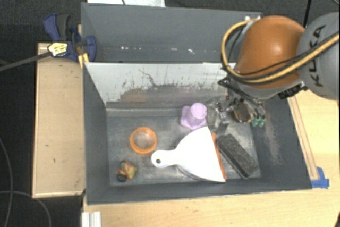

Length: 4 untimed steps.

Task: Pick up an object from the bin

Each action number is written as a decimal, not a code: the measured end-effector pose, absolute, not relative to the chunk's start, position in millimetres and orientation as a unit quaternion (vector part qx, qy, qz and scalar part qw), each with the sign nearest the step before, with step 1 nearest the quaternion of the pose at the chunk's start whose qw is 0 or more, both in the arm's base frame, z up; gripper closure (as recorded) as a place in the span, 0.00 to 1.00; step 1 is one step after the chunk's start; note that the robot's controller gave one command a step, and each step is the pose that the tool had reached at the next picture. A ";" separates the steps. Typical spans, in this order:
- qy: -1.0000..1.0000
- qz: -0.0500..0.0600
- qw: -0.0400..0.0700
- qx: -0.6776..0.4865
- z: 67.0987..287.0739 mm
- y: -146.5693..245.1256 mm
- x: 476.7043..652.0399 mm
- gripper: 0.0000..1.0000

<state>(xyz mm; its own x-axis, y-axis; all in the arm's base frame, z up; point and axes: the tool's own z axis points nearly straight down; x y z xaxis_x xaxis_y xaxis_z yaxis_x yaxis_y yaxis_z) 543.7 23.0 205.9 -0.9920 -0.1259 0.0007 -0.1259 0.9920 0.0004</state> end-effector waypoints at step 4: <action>-0.990 0.001 0.001 0.140 121.9 27.4 532.8 0.00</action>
Offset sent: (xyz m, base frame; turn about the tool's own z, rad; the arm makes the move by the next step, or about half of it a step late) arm 0.0000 0.0000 0.0000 0.0000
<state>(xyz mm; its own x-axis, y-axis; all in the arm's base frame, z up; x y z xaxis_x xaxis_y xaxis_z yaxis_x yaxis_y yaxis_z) 532.8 27.4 121.9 -0.9610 -0.2764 0.0020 -0.2764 0.9610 -0.0017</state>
